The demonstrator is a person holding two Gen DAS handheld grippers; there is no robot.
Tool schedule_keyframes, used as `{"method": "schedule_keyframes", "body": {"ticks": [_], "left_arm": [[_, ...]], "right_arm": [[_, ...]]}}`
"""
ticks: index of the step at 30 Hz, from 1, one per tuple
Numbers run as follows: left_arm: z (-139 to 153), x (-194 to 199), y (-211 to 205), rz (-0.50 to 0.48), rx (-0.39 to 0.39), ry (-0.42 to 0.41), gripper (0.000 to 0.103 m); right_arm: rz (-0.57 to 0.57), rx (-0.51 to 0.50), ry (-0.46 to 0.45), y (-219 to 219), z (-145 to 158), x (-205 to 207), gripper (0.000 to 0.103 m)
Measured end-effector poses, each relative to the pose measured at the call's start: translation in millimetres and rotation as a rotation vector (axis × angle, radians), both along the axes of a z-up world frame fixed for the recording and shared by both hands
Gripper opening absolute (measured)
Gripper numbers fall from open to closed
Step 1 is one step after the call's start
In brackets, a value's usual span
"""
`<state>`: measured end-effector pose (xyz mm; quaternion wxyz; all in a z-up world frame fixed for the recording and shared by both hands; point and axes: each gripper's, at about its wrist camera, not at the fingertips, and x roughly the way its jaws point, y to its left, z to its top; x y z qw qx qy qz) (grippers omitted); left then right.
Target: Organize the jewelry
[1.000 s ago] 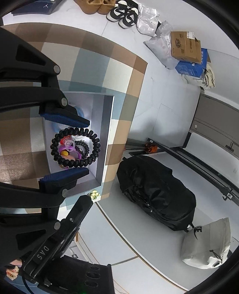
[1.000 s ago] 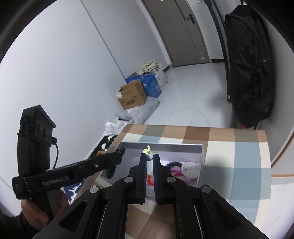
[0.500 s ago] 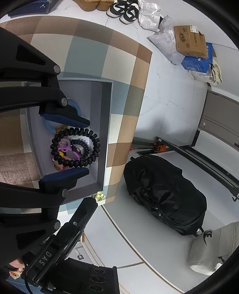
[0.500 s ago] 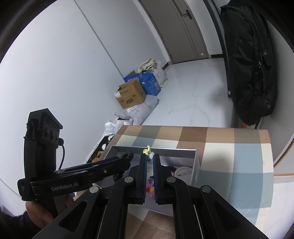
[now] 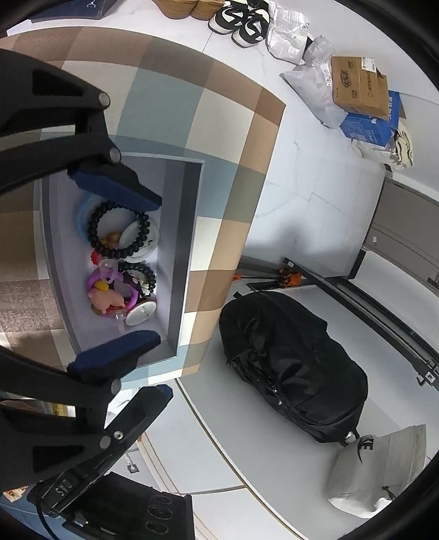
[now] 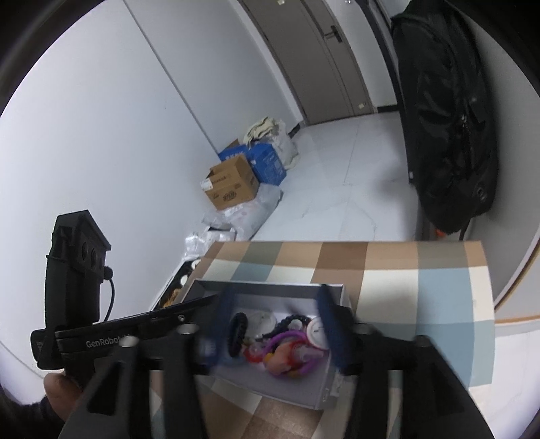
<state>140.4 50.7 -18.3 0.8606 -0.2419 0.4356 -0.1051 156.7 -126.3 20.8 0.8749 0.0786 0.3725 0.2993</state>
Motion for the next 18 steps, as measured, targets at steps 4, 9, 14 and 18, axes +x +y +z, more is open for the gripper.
{"method": "schedule_keyframes", "body": {"ticks": [4,9,14,18], "left_arm": [[0.9,0.7,-1.8,0.007,0.034,-0.005,0.069],[3.2,-1.2,-3.8,0.014,0.077,-0.018,0.069],[4.2,-5.3,-3.2,0.037,0.122,-0.027,0.069],[6.1,-10.4,-3.9,0.050,0.149,-0.035,0.069]], "right_arm": [[-0.008,0.003,0.012,-1.9,-2.3,2.8,0.075],[-0.018,-0.008,0.021,-2.5,-4.5,3.2,0.080],[-0.018,-0.015,0.023,-3.2,-5.4,1.6,0.082],[-0.027,-0.015,0.014,-6.2,-3.2,-3.1,0.089]]}}
